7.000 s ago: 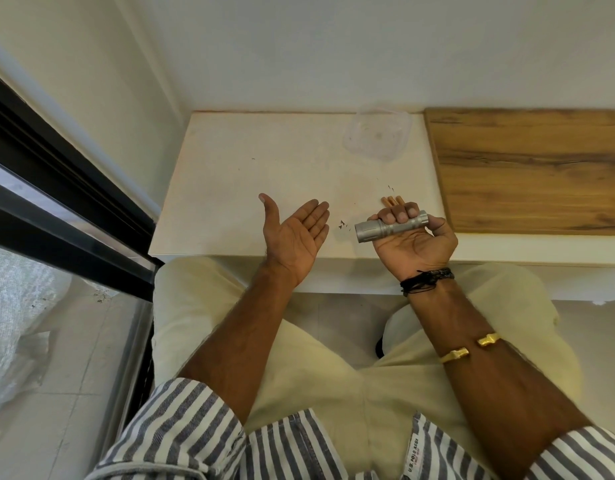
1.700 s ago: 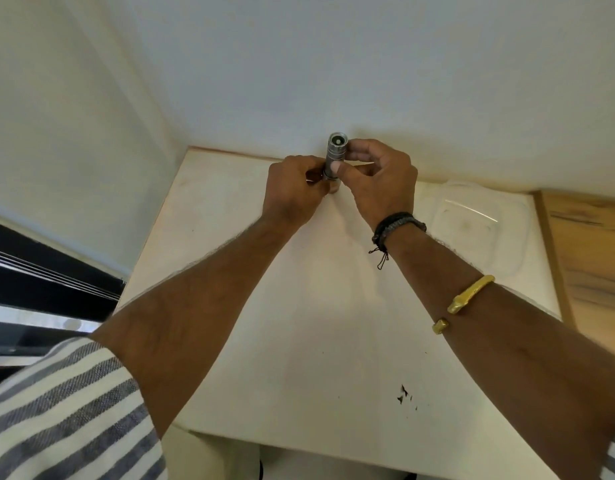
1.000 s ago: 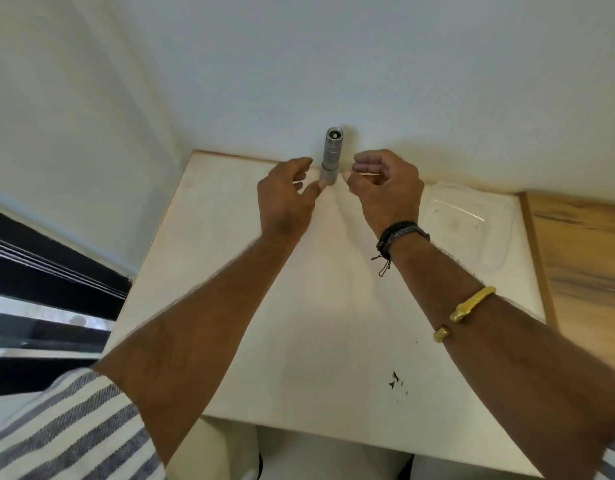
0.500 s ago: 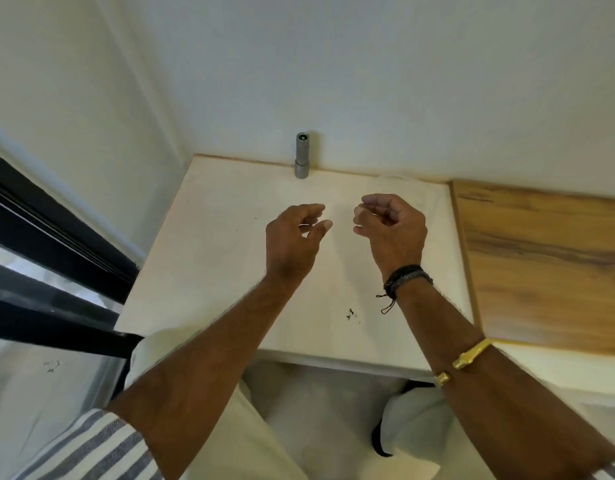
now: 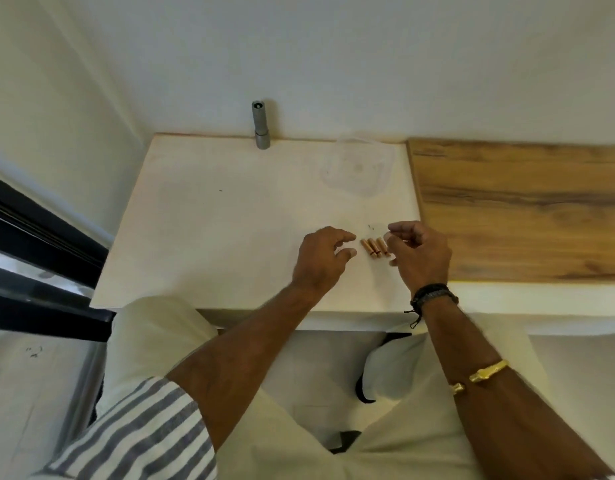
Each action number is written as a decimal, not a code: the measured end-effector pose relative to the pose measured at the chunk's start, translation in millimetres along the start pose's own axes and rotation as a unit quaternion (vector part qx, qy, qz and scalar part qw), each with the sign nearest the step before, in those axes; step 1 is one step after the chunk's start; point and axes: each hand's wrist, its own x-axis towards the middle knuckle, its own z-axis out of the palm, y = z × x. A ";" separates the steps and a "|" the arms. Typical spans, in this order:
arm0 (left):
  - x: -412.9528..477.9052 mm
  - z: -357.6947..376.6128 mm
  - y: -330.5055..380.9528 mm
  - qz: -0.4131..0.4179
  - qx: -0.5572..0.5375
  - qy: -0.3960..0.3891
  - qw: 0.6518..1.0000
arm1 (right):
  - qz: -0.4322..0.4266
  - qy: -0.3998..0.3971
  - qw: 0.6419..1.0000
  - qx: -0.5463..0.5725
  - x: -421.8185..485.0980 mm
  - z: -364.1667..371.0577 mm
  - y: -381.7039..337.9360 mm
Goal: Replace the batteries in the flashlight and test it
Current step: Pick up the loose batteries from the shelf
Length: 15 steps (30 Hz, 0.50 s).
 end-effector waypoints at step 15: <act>29.2 23.4 6.9 0.210 0.280 -0.139 0.926 | 0.014 -0.036 0.972 -0.232 6.9 -0.6 19.6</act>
